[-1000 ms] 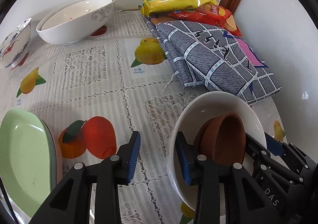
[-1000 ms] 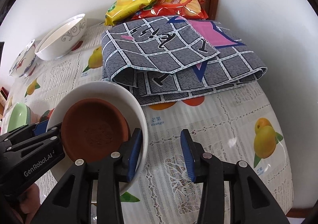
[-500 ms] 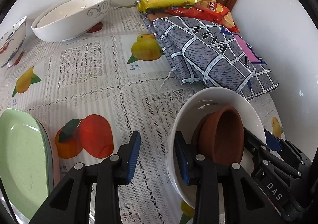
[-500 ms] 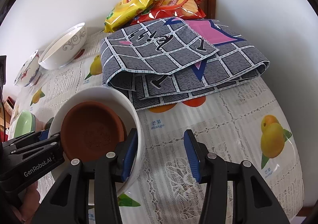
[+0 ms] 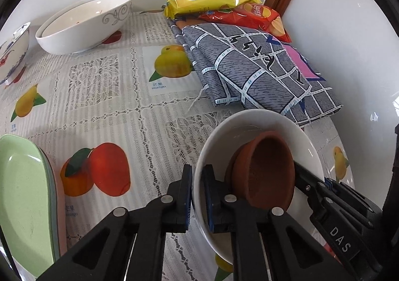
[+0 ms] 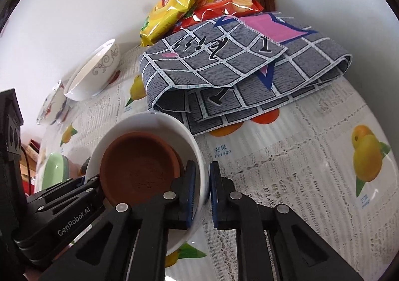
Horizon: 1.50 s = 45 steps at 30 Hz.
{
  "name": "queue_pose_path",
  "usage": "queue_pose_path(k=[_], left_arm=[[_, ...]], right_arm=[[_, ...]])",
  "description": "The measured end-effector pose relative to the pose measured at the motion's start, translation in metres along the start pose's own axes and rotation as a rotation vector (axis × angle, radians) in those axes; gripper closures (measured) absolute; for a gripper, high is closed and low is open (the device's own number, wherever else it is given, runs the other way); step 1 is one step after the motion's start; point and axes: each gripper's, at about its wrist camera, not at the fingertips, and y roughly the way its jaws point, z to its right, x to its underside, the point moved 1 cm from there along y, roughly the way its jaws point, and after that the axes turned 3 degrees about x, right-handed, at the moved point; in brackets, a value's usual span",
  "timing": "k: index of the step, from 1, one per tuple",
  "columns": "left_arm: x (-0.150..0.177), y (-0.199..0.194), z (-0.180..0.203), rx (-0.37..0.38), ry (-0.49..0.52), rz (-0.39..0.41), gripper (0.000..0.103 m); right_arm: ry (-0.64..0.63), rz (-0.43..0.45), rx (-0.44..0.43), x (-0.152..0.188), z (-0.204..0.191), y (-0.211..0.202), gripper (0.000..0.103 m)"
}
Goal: Organize plates and bowls
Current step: 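Lift the white bowl with both grippers and carry it toward the green plate stack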
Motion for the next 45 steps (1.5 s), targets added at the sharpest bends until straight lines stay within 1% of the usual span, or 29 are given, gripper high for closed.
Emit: queue_pose_path(k=[3, 7, 12, 21, 30, 45], left_arm=[[0.002, -0.002, -0.002, 0.014, -0.006, -0.009, 0.094], [0.006, -0.007, -0.002, 0.007, 0.002, -0.005, 0.094], [0.013, -0.021, -0.002, 0.009, -0.003, 0.000, 0.094], [0.020, -0.057, 0.000, 0.001, 0.005, 0.034, 0.094], [0.024, -0.093, -0.007, -0.017, 0.010, 0.078, 0.094], [0.027, -0.121, -0.026, -0.012, 0.002, 0.110, 0.094]], right_arm=[[-0.014, 0.005, 0.030, 0.002, -0.004, -0.002, 0.093], [0.007, -0.024, 0.019, 0.005, -0.003, -0.004, 0.093], [0.022, -0.019, 0.021, 0.013, -0.004, -0.013, 0.093], [0.041, 0.016, -0.003, 0.020, -0.012, -0.047, 0.094], [0.041, 0.058, -0.025, 0.021, -0.032, -0.076, 0.094], [0.031, 0.091, -0.029, 0.026, -0.065, -0.099, 0.094]])
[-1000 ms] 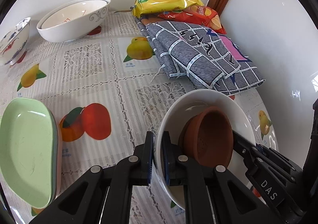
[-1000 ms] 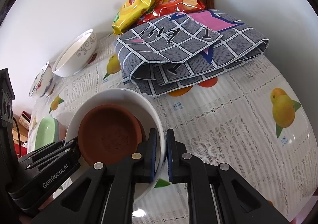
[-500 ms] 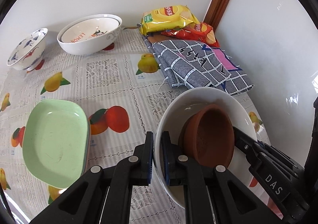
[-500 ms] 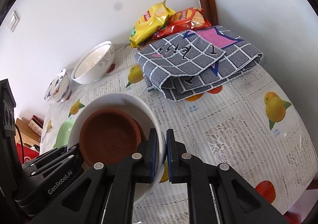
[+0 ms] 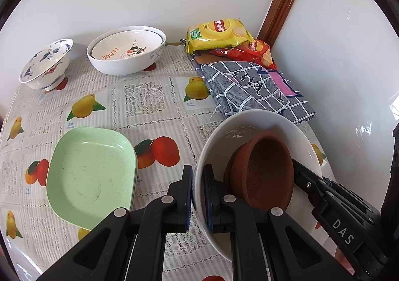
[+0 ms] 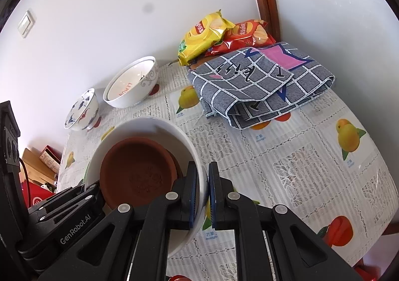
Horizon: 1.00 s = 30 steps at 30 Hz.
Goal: Organize plates and bowls
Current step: 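Lift the white bowl with both grippers and carry it toward the green plate stack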
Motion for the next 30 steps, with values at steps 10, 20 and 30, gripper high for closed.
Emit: queue_pose_path(k=[10, 20, 30], left_arm=[[-0.002, -0.010, -0.009, 0.005, -0.007, 0.018, 0.094], [-0.004, -0.018, -0.021, -0.006, -0.016, 0.026, 0.094], [-0.004, -0.023, -0.034, -0.017, -0.038, 0.035, 0.094]], right_arm=[[-0.013, 0.013, 0.002, 0.000, -0.014, -0.006, 0.094], [-0.021, 0.020, -0.006, -0.001, -0.027, -0.006, 0.094], [-0.032, 0.019, -0.020, -0.001, -0.040, -0.004, 0.094]])
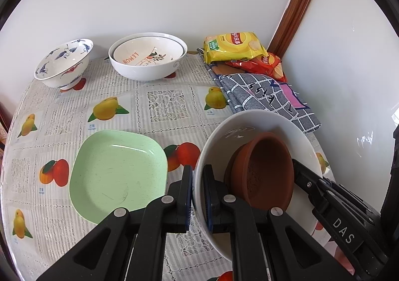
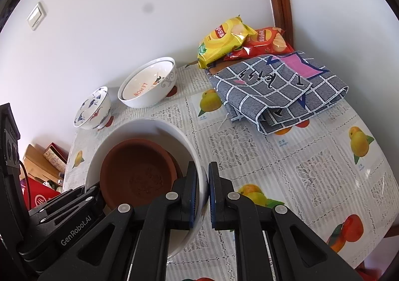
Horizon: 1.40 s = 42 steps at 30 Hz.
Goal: Organize plates and bowls
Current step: 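Lift the white bowl with both grippers and carry it toward the green plate stack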
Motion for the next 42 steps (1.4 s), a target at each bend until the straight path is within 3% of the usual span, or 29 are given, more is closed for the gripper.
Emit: queue_pose_path(k=[42], left_arm=[[-0.003, -0.007, -0.071, -0.033, -0.092, 0.016, 0.094]], right_arm=[[-0.077, -0.029, -0.041, 0.002, -0.064, 0.028, 0.094]])
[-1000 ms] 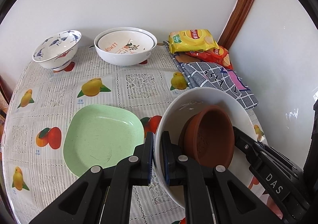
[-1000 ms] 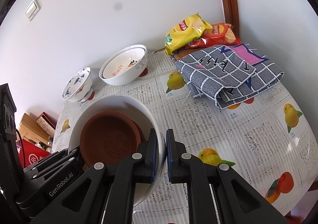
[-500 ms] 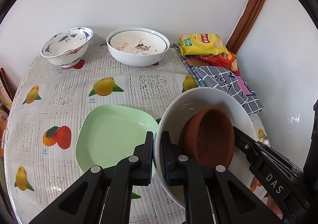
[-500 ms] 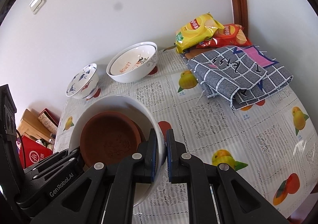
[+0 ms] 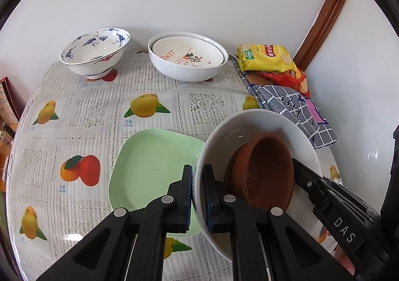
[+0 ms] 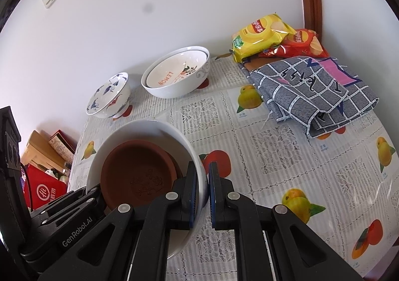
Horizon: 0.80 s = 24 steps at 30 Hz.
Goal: Organize plates and bowls
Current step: 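Lift the white bowl with both grippers and carry it toward the green plate stack, then lower the white bowl onto the green plate with both grippers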
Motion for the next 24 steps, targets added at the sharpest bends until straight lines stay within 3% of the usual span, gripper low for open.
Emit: queue_pose_path(k=[24], left_arm=[[-0.003, 0.019, -0.055, -0.045, -0.075, -0.036, 0.094]], right_arm=[[-0.051, -0.067, -0.033, 0.005, -0.038, 0.045, 0.094]])
